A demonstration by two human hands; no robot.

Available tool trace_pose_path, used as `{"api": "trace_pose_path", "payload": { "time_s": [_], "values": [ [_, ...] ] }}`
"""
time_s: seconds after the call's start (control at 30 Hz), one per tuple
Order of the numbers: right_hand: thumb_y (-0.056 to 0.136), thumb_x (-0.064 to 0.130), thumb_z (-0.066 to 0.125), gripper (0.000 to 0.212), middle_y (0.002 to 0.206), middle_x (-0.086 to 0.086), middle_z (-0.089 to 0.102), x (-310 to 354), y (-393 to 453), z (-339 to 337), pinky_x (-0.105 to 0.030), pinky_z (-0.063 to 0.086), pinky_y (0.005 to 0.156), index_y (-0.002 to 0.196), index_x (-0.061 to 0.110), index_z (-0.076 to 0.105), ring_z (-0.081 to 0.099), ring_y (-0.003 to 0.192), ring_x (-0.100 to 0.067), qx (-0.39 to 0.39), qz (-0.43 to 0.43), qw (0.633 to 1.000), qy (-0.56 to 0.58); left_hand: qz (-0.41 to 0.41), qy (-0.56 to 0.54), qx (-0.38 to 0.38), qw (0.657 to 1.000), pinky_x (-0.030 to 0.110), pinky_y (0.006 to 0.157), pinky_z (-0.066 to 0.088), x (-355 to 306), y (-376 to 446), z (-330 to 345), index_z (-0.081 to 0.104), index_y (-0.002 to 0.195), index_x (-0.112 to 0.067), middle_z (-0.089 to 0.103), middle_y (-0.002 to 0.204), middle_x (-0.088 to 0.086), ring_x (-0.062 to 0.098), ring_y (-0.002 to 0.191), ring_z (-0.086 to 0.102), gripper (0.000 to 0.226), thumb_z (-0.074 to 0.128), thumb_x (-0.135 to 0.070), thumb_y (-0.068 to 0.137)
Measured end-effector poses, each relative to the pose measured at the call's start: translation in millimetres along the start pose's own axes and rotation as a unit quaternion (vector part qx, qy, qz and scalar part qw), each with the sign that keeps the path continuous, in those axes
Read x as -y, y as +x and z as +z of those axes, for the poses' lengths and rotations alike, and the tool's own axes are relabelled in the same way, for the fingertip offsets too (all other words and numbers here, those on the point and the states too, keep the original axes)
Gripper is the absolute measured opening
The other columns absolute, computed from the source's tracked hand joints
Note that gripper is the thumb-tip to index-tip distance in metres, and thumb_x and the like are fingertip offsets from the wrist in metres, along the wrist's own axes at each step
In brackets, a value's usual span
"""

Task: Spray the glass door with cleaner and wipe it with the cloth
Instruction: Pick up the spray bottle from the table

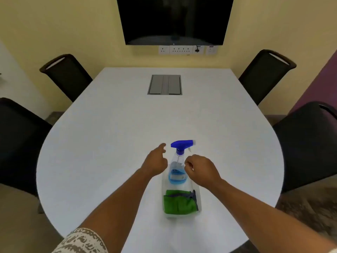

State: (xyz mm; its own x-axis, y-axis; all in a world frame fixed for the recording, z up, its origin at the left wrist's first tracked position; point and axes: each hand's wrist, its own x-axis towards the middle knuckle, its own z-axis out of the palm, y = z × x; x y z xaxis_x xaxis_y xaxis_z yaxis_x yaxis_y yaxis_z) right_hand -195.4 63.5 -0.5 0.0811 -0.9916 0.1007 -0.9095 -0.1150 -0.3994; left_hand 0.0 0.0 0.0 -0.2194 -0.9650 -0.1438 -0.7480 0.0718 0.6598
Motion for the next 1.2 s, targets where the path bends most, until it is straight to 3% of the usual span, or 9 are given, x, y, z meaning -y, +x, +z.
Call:
{"api": "trace_pose_path", "payload": {
  "time_s": [0.17,0.3,0.37,0.53,0.7,0.77,0.93,1.07,1.2],
  "values": [
    [0.096,0.043,0.055,0.042,0.122,0.003,0.065,-1.2,10.8,28.8,-0.027,0.052,0.085,0.132,0.021,0.056,0.064,0.104,-0.014,0.007,0.106,0.992,0.069,0.009,0.010,0.086,0.996,0.029,0.110,0.041,22.0,7.6,14.1,0.031,0.157,-0.020,0.046,0.156,0.002,0.019,0.141,0.046,0.075,0.067,-0.012,0.091],
    [0.091,0.051,0.062,0.061,0.136,0.001,0.058,2.4,16.0,45.7,-0.034,0.050,0.096,0.140,0.019,0.047,0.059,0.120,-0.019,0.029,0.159,0.974,0.156,0.023,-0.027,0.109,0.993,0.032,0.108,0.045,31.9,9.8,23.0,0.035,0.155,-0.020,0.048,0.154,0.001,0.019,0.139,0.048,0.077,0.072,-0.017,0.088],
    [0.088,0.050,0.068,0.062,0.132,0.001,0.059,6.6,16.4,52.7,-0.029,0.047,0.091,0.137,0.018,0.048,0.059,0.116,-0.017,0.021,0.162,0.963,0.214,0.027,-0.042,0.118,0.992,0.035,0.110,0.047,37.3,9.9,27.6,0.035,0.155,-0.018,0.048,0.153,0.001,0.020,0.138,0.049,0.077,0.073,-0.018,0.089],
    [0.090,0.037,0.071,0.039,0.112,0.002,0.069,12.4,16.6,55.7,-0.026,0.053,0.085,0.121,0.018,0.057,0.067,0.103,-0.016,-0.028,0.166,0.932,0.321,0.049,-0.080,0.118,0.989,0.039,0.106,0.052,43.4,8.9,40.6,0.043,0.150,-0.018,0.056,0.144,0.001,0.019,0.130,0.056,0.071,0.073,-0.018,0.085],
    [0.089,0.032,0.073,0.040,0.110,0.004,0.070,3.3,10.8,35.8,-0.018,0.054,0.079,0.122,0.021,0.055,0.067,0.100,-0.013,-0.029,0.174,0.923,0.343,0.071,-0.069,0.118,0.988,0.030,0.106,0.044,39.4,11.8,45.4,0.040,0.151,-0.023,0.051,0.150,-0.005,0.015,0.134,0.052,0.079,0.078,-0.040,0.084],
    [0.089,0.032,0.073,0.040,0.113,0.004,0.069,1.0,6.6,26.6,-0.021,0.056,0.083,0.124,0.024,0.054,0.066,0.104,-0.012,-0.047,0.176,0.921,0.343,0.080,-0.082,0.118,0.986,0.028,0.103,0.044,32.4,14.0,45.0,0.041,0.151,-0.026,0.051,0.150,-0.007,0.015,0.133,0.052,0.081,0.079,-0.048,0.082],
    [0.089,0.032,0.073,0.038,0.114,0.007,0.068,1.1,-4.5,-4.5,-0.029,0.055,0.092,0.121,0.030,0.053,0.065,0.107,-0.012,-0.098,0.173,0.918,0.344,0.129,-0.121,0.139,0.974,0.005,0.077,0.044,4.3,13.4,45.6,0.049,0.130,-0.043,0.062,0.125,-0.021,0.006,0.109,0.063,0.065,0.080,-0.059,0.075],
    [0.089,0.034,0.072,0.034,0.110,0.009,0.068,-4.3,-18.3,-33.3,-0.024,0.054,0.086,0.118,0.029,0.054,0.065,0.103,-0.009,-0.135,0.171,0.919,0.329,0.173,-0.141,0.145,0.964,0.017,0.087,0.055,-26.2,11.5,50.3,0.053,0.128,-0.038,0.066,0.120,-0.019,0.009,0.107,0.067,0.057,0.080,-0.051,0.079],
    [0.089,0.037,0.070,0.029,0.102,0.026,0.063,-16.5,-38.6,-64.0,-0.007,0.050,0.070,0.112,0.037,0.053,0.064,0.097,0.001,-0.177,0.182,0.913,0.321,0.226,-0.131,0.136,0.956,0.027,0.094,0.058,-62.1,7.1,60.0,0.054,0.132,-0.033,0.067,0.123,-0.014,0.011,0.107,0.068,0.052,0.072,-0.050,0.087]
  ]
}}
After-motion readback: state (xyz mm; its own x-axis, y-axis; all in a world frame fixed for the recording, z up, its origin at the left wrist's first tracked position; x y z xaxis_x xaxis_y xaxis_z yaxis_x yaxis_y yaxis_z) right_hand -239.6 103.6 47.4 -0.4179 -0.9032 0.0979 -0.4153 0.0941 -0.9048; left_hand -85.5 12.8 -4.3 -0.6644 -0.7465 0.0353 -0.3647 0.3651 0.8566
